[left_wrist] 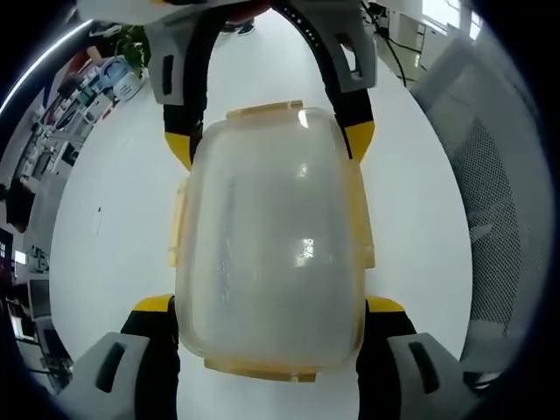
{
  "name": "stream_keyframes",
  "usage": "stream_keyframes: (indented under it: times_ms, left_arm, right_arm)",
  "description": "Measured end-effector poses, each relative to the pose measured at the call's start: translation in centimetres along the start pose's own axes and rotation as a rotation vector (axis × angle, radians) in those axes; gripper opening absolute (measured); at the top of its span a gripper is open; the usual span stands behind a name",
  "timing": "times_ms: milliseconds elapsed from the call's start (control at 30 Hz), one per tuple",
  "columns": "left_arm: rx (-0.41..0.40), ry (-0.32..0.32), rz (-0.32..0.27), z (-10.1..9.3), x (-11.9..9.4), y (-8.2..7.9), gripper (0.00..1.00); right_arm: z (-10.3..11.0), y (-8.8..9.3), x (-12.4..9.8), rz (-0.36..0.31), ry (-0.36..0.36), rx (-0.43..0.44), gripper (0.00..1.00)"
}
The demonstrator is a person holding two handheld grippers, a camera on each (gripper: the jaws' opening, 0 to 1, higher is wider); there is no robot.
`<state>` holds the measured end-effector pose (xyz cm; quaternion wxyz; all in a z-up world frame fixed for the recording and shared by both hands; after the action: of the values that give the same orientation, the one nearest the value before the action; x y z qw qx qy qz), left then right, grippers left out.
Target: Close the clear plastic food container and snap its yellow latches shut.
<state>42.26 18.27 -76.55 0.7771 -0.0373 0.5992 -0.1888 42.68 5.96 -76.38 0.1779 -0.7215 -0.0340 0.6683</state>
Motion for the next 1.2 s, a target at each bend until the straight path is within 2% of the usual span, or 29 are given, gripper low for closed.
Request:
stream_keyframes:
  times_ms: [1200]
  left_arm:
    - [-0.002,0.001,-0.003,2.6,0.8,0.4,0.86]
  right_arm:
    - [-2.8,-0.1,0.2,-0.013,0.002,-0.004,0.85]
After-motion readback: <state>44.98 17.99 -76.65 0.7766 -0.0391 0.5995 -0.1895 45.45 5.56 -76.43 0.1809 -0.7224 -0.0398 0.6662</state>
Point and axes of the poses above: the point that each gripper's makers call its tool centre point, and the gripper's own axes: x roughly forward along the fingers, z roughly to its left, y roughly out of its underside, the point moved 7 cm from there along -x, roughly backward along the fingers, and after that the axes turned 11 degrees about x, right-handed, at the moved point
